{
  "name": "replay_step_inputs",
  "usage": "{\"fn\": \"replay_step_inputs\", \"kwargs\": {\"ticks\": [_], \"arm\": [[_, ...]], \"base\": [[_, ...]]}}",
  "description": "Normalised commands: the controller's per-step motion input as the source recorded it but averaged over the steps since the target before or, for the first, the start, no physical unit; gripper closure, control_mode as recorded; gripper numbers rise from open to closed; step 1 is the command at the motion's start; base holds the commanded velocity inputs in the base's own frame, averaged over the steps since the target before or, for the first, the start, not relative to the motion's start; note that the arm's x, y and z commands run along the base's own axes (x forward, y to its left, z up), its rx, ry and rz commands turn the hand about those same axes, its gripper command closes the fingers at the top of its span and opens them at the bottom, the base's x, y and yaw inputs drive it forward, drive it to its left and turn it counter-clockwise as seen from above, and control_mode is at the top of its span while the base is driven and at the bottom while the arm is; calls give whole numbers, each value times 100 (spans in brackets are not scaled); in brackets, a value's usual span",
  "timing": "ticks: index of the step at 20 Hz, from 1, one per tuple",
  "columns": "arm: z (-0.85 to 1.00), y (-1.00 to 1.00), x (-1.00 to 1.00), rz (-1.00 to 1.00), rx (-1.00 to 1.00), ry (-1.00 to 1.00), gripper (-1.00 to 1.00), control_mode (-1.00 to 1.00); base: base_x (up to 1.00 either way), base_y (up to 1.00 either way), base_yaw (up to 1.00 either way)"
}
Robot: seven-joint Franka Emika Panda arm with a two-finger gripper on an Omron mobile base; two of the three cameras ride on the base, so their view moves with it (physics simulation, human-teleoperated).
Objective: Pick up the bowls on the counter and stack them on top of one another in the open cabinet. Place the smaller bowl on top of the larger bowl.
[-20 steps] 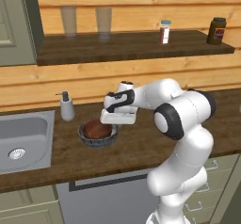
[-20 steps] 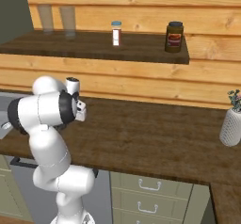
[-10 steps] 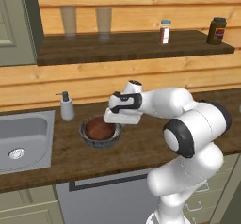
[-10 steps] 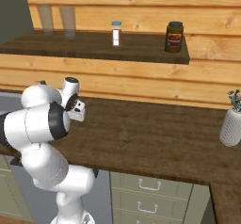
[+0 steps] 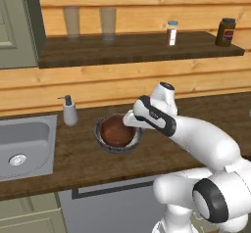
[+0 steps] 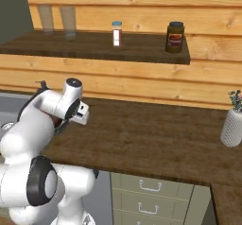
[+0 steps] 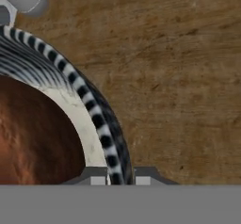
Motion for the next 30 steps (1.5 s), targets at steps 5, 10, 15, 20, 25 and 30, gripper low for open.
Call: {"fn": "replay_step_inputs", "kwargs": {"ticks": [5,10,15,20,25,30], "arm": [[97,-47,-52,-6,0,5,100,-100],[90,-45,-59,-7,-2,11,100,-100],[99,-39,-51,-7,-3,22,100,-100],[99,-27,-58,-8,0,9,100,-100],[100,-15,-46,-9,0,-3,100,-100],[97,0,10,-13,0,-20,100,-100]], "base": [[0,0,0],[0,0,0],[0,0,0],[0,0,0],[0,0,0],[0,0,0]]}}
